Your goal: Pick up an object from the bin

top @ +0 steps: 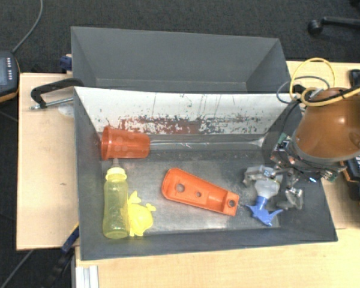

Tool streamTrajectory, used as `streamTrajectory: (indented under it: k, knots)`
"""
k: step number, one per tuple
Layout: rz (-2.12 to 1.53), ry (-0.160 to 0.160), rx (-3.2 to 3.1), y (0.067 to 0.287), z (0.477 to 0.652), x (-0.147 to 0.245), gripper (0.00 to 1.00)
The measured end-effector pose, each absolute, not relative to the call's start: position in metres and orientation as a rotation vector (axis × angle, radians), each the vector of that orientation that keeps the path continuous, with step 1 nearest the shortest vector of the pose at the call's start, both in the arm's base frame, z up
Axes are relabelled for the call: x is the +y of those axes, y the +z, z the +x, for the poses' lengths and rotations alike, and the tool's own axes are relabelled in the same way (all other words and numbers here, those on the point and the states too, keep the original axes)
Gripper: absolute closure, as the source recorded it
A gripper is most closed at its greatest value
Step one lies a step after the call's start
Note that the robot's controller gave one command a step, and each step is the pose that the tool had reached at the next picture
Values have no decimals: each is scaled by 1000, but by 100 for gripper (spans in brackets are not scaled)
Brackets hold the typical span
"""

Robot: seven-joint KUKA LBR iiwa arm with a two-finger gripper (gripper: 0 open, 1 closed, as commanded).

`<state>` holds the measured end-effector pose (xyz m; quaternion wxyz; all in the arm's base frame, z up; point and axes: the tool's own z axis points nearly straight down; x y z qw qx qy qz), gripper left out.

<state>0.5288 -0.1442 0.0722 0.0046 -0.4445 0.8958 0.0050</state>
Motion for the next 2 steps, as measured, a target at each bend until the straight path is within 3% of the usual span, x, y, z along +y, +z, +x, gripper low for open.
streamTrajectory:
  k: [1, 2]
  knots:
    - [-1416, -4, 2788, 71, 537, -153, 100]
    - [-1416, -4, 2788, 71, 537, -153, 100]
